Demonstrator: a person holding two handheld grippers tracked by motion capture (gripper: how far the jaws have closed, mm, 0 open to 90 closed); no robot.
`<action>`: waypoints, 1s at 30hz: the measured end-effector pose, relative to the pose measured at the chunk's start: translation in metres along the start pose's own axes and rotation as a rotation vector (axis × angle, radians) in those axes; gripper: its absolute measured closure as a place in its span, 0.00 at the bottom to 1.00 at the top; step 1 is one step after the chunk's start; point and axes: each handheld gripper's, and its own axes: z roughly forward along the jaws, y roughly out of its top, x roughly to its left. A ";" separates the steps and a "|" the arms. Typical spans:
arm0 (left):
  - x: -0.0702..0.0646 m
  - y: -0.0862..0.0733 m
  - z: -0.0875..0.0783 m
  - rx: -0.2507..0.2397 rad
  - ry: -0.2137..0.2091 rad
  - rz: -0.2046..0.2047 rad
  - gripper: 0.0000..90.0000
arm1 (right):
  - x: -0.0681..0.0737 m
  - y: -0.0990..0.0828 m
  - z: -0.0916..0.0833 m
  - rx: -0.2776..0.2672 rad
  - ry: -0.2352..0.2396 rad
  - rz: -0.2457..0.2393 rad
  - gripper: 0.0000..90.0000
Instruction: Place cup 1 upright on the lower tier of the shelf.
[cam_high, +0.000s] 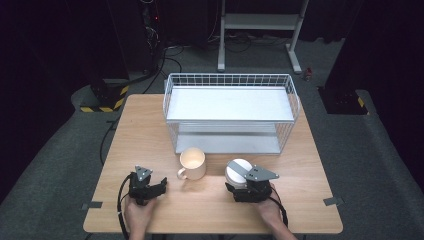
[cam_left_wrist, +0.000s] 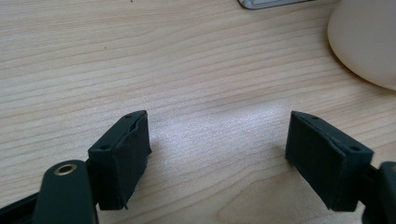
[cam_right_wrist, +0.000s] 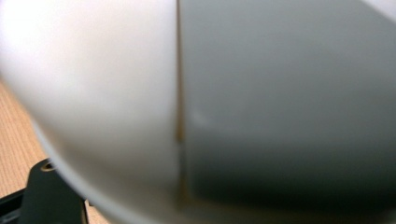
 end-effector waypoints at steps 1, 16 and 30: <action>0.000 0.000 0.000 0.000 0.000 0.000 0.24 | -0.001 0.000 0.000 -0.003 -0.003 -0.003 0.21; 0.000 0.000 0.000 0.000 0.000 0.000 0.25 | -0.021 0.006 0.001 0.002 -0.022 0.031 0.21; 0.000 0.000 0.000 -0.002 0.001 0.002 0.25 | -0.047 0.018 0.001 0.007 -0.072 0.082 0.21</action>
